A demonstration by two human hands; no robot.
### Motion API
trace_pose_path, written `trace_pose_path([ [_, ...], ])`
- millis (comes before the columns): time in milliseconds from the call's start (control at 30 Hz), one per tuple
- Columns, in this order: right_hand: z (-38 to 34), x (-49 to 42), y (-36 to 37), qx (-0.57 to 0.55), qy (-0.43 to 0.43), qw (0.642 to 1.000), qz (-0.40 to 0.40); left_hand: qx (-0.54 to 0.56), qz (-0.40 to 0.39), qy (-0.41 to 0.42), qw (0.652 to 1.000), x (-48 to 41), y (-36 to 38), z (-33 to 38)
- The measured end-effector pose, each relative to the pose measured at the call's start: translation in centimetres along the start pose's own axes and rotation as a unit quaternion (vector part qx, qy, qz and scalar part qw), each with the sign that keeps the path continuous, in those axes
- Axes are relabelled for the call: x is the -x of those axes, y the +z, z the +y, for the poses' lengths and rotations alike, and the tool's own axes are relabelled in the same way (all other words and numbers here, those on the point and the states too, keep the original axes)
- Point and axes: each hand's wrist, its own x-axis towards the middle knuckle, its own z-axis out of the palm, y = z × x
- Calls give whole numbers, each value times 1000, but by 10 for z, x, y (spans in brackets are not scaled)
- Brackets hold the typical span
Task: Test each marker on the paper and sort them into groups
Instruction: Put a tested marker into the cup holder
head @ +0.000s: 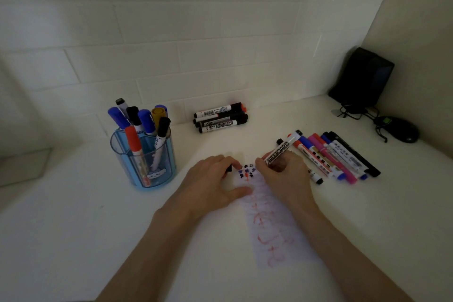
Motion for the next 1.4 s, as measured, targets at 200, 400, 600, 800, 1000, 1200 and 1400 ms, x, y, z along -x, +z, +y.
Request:
trace_pose_path([
  [200, 0, -1, 0, 2, 1, 1000, 2, -3, -1, 0, 1000, 0, -1, 0],
  [400, -3, -4, -10, -116, 58, 991, 21, 97, 8, -11, 995, 5, -4, 1],
  [600, -19, -6, -25, -224, 51, 973, 7, 237, 62, -13, 970, 4, -9, 4],
  [800, -28, 1, -20, -281, 57, 957, -53, 313, 81, 9, 946, 3, -13, 7],
  [1000, -29, 8, -15, -253, 38, 962, -93, 332, 83, 36, 939, 2, -14, 10],
  [1200, -33, 11, -18, -241, 4, 963, -124, 313, 94, 36, 944, 0, -9, 3],
  [1400, -28, 16, -11, -237, -32, 965, -104, 292, 119, 48, 948, 3, 0, 4],
])
